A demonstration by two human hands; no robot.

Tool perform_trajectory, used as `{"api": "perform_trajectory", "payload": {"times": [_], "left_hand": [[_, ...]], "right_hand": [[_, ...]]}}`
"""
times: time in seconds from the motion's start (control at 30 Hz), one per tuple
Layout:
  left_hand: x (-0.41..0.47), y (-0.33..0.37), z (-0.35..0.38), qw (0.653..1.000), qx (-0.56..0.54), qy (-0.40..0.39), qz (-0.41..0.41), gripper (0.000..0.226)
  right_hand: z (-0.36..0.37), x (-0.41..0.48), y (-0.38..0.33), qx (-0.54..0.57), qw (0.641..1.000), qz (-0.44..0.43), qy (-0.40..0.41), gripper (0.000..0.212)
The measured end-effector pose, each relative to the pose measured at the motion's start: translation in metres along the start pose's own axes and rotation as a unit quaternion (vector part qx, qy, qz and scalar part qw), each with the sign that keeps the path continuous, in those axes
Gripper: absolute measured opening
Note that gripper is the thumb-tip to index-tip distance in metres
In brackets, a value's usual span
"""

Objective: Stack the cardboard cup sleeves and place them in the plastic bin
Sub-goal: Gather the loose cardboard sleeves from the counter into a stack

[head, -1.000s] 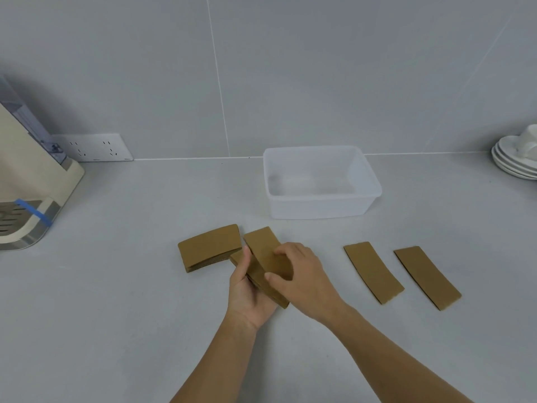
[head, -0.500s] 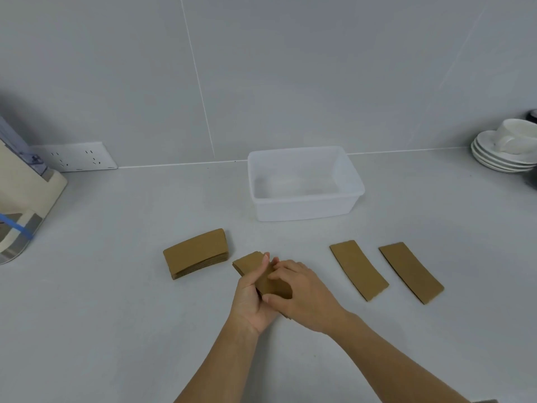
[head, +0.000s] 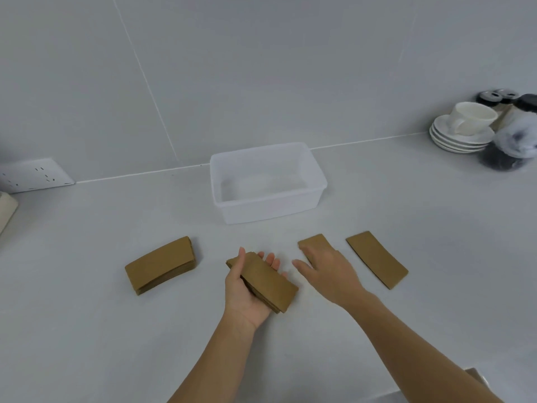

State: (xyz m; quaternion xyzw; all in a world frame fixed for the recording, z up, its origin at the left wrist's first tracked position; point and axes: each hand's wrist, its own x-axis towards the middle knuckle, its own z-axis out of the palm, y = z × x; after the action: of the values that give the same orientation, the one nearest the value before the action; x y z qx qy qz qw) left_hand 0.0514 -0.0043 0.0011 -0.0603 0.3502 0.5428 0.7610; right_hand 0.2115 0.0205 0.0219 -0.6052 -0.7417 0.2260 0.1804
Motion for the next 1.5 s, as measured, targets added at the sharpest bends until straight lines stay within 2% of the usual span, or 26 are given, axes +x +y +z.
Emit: {"api": "perform_trajectory", "payload": {"times": [0.07,0.13,0.2,0.27,0.37,0.5,0.57,0.73,0.87,0.93,1.03,1.1,1.17,1.3,1.43,1.5], "left_hand": [[0.001,-0.003,0.000,1.000,-0.002,0.001,0.000,0.060],[0.003,-0.005,0.001,1.000,-0.002,-0.002,0.000,0.059],[0.004,-0.008,0.002,1.000,-0.004,0.000,0.000,0.060],[0.006,-0.010,0.003,1.000,-0.005,0.002,0.003,0.062],[0.006,-0.013,0.004,1.000,-0.004,0.002,0.007,0.067],[0.007,-0.015,0.005,1.000,-0.008,0.001,0.005,0.068],[0.007,-0.014,0.005,1.000,-0.010,0.003,0.009,0.069],[0.009,-0.013,0.006,1.000,-0.013,0.009,0.014,0.071],[0.010,-0.014,0.011,1.000,-0.016,0.007,0.012,0.072],[0.010,-0.015,0.015,1.000,-0.019,0.008,0.011,0.072],[0.010,-0.015,0.021,1.000,-0.020,0.004,0.013,0.074],[0.010,-0.015,0.025,1.000,-0.016,0.001,0.015,0.080],[0.013,-0.015,0.026,1.000,-0.016,-0.007,0.016,0.085],[0.014,-0.016,0.028,0.998,0.013,-0.069,-0.002,0.087],[0.015,-0.016,0.029,0.997,-0.001,-0.077,0.006,0.069],[0.016,-0.016,0.030,0.998,0.009,-0.067,0.018,0.068]], "right_hand": [[0.004,-0.001,0.015,-0.076,0.996,0.031,0.037,0.039],[0.009,-0.004,0.029,-0.125,0.988,0.078,0.050,0.055],[0.014,-0.008,0.038,-0.139,0.984,0.106,0.039,0.070],[0.022,-0.012,0.047,-0.149,0.981,0.120,0.020,0.076],[0.028,-0.023,0.047,-0.183,0.977,0.110,0.015,0.069],[0.024,-0.033,0.037,-0.175,0.979,0.095,0.040,0.082],[0.023,-0.032,0.036,-0.168,0.980,0.094,0.052,0.082],[0.027,-0.024,0.041,-0.144,0.982,0.110,0.055,0.062],[0.013,-0.009,0.036,-0.044,0.986,0.151,0.048,0.064],[-0.004,0.000,0.029,0.075,0.979,0.189,0.031,0.063],[-0.022,0.008,0.019,0.262,0.940,0.217,0.021,0.062],[-0.027,0.010,0.009,0.344,0.914,0.212,0.026,0.061],[-0.027,0.007,-0.001,0.365,0.914,0.176,0.028,0.056],[-0.015,-0.008,-0.019,0.304,0.950,0.073,0.009,0.034],[0.000,-0.017,-0.022,0.191,0.980,0.039,-0.027,0.045],[0.003,-0.020,-0.020,0.164,0.986,0.020,-0.024,0.044]]}}
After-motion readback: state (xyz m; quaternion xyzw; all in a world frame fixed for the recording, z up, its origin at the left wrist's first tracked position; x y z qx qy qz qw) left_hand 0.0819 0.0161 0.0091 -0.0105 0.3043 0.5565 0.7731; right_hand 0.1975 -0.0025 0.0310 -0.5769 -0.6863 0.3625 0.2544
